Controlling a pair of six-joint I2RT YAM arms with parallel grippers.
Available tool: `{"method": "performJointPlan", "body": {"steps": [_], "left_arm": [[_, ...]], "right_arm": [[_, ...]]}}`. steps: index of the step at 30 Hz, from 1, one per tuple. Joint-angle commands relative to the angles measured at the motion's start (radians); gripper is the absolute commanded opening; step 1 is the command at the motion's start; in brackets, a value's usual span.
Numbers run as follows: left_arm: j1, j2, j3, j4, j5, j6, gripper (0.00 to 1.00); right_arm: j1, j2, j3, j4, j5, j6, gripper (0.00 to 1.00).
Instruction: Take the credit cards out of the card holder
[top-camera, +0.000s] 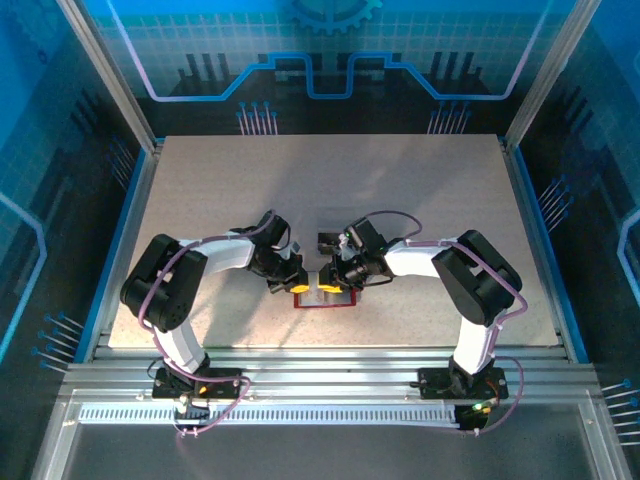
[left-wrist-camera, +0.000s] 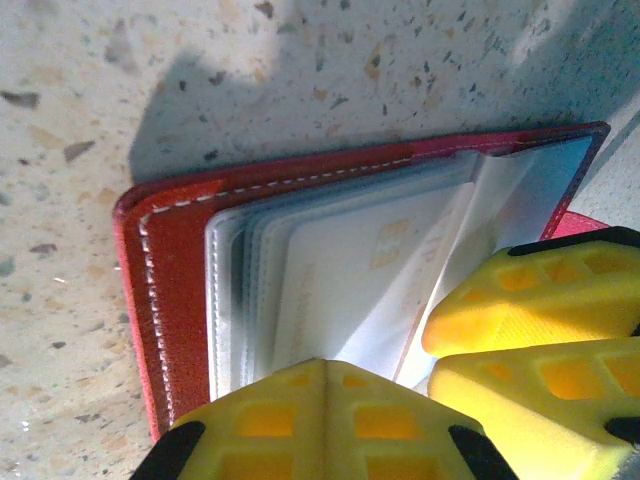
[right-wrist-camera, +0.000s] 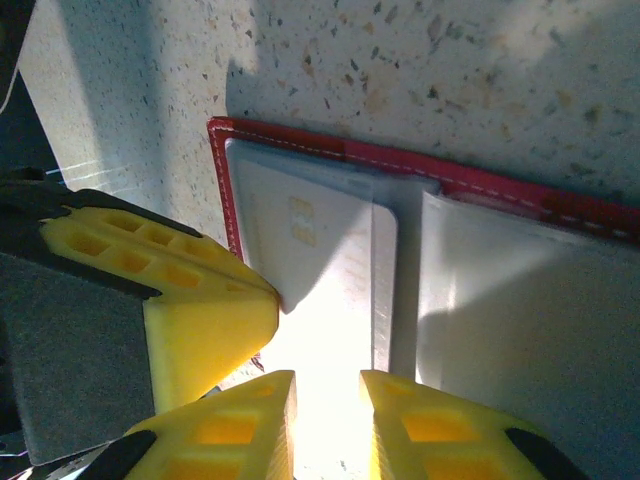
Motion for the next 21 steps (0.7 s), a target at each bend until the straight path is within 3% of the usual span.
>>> {"method": "performJointPlan", "body": {"steps": [1,21], "left_arm": [[-0.007,0.019,-0.010,-0.050,-0.016,0.022,0.00],[-0.007,0.025,0.003,-0.066,-0.014,0.029,0.00]], "right_arm": [[-0.009,-0.013,-0.013,-0.027,0.008,-0.013,0.23],[-0.009,-0.021,-0.012,-0.027,0.009,-0.016,0.23]]}}
